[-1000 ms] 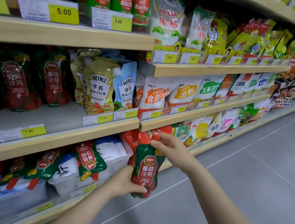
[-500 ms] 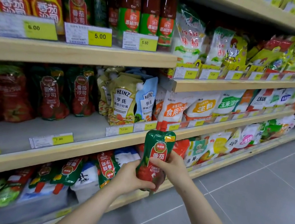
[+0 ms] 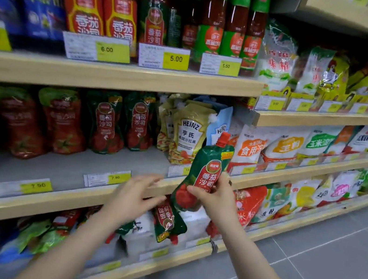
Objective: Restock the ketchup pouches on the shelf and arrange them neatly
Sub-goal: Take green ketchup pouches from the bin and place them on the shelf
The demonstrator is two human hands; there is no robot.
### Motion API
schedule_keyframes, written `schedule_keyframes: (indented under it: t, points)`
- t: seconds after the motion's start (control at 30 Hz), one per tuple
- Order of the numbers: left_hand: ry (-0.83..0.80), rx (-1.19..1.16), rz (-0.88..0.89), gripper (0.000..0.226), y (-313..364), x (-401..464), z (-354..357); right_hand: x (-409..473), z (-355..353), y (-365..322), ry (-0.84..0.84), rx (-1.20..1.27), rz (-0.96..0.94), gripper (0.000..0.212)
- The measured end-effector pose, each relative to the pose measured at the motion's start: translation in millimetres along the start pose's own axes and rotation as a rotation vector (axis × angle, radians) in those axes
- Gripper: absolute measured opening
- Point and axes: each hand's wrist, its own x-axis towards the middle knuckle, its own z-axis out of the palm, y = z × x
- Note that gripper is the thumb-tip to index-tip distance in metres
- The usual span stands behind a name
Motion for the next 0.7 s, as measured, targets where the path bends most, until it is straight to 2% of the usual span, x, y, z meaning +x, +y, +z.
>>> schedule_keyframes:
  t: [0.1, 0.13, 0.2, 0.27, 0.33, 0.43, 0.57, 0.7]
  points:
    - [0.241, 0.273, 0.067, 0.024, -37.1, -3.0, -40.4, 23.6, 23.5, -28.9, -0.007, -0.036, -0.123, 0.051]
    - [0.274, 0.366, 0.088, 0.024, -43.8, -3.1, -48.1, 31.5, 33.7, -36.8, -0.017, -0.063, -0.155, 0.052]
    - [0.258, 0.454, 0.131, 0.036, -54.0, -1.8, -59.0, 44.7, 56.2, -47.5, -0.038, -0.138, -0.223, 0.050]
    - [0.230, 0.436, 0.096, 0.042, -66.7, -2.6, -68.1, 55.2, 77.5, -51.4, -0.045, -0.184, -0.264, 0.050]
    - [0.237, 0.480, 0.042, 0.043, -79.8, -8.3, -70.3, 63.9, 93.5, -50.7, -0.032, -0.222, -0.259, 0.051]
    - [0.300, 0.613, 0.051, 0.041, -88.0, -16.0, -64.7, 73.8, 105.7, -51.2, -0.003, -0.346, -0.242, 0.059]
    - [0.350, 0.645, 0.089, 0.039, -93.3, -13.5, -61.1, 82.3, 119.7, -52.7, 0.009, -0.345, -0.196, 0.067]
    - [0.372, 0.641, 0.118, 0.040, -93.5, -13.9, -60.0, 82.8, 134.1, -39.4, -0.010, -0.401, -0.135, 0.064]
